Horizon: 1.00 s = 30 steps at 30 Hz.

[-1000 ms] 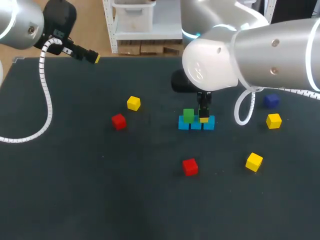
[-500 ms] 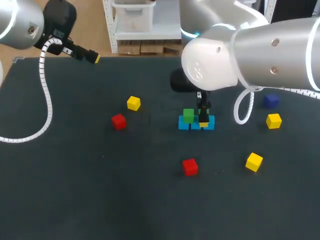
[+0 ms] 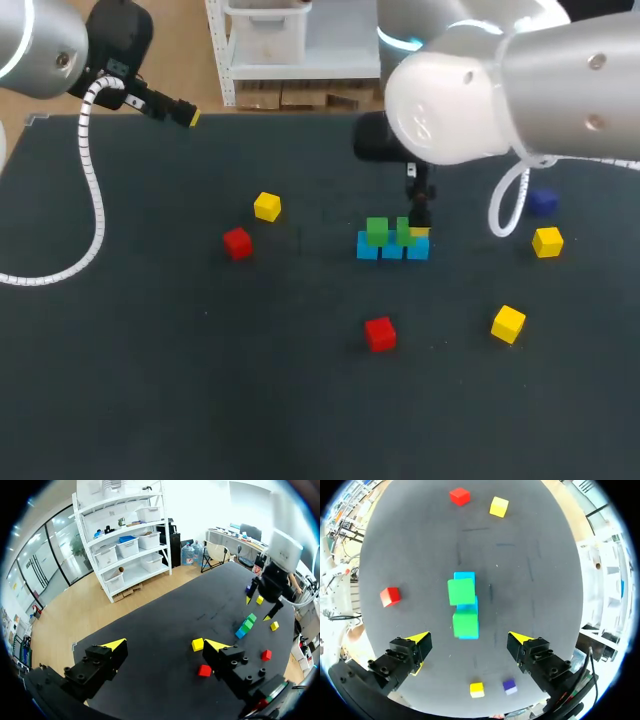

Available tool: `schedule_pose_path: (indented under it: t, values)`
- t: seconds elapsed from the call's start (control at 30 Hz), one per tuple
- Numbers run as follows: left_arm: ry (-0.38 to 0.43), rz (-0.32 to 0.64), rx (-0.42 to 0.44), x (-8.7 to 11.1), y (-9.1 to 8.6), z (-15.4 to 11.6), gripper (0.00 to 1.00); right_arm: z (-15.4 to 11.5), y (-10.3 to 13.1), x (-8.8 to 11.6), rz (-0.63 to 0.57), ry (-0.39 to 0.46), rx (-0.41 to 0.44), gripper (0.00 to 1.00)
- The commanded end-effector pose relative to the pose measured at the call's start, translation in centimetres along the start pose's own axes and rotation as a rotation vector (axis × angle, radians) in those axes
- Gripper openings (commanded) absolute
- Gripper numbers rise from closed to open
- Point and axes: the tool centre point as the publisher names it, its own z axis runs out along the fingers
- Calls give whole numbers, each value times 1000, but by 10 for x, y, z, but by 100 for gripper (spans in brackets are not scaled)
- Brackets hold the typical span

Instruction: Place the blue cubes, place green cubes on the blue cubes, place the yellow cubes on the green cubes, then place the red cubes on the yellow cubes, and place purple cube on the red cubes.

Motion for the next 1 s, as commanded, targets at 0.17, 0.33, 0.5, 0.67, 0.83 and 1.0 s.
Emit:
schedule_pose_path:
  t: [0.17, 0.33, 0.5, 0.67, 0.83, 1.0]
  values:
    - [-4, 2, 4, 1, 1, 0, 100, -8, 14, 40, 90, -6, 40, 100]
    - [-4, 2, 4, 1, 1, 0, 100, -3, 17, 64, 179, -16, 13, 100]
    - [-4, 2, 4, 1, 1, 0, 100, 0, 19, 81, 252, -7, -3, 100]
    - [-4, 2, 4, 1, 1, 0, 100, 3, 21, 102, 337, 11, -14, 100]
    - [-4, 2, 4, 1, 1, 0, 100, 6, 25, 120, 431, 15, -36, 100]
    - [-4, 2, 4, 1, 1, 0, 100, 13, 24, 139, 520, 4, -52, 100]
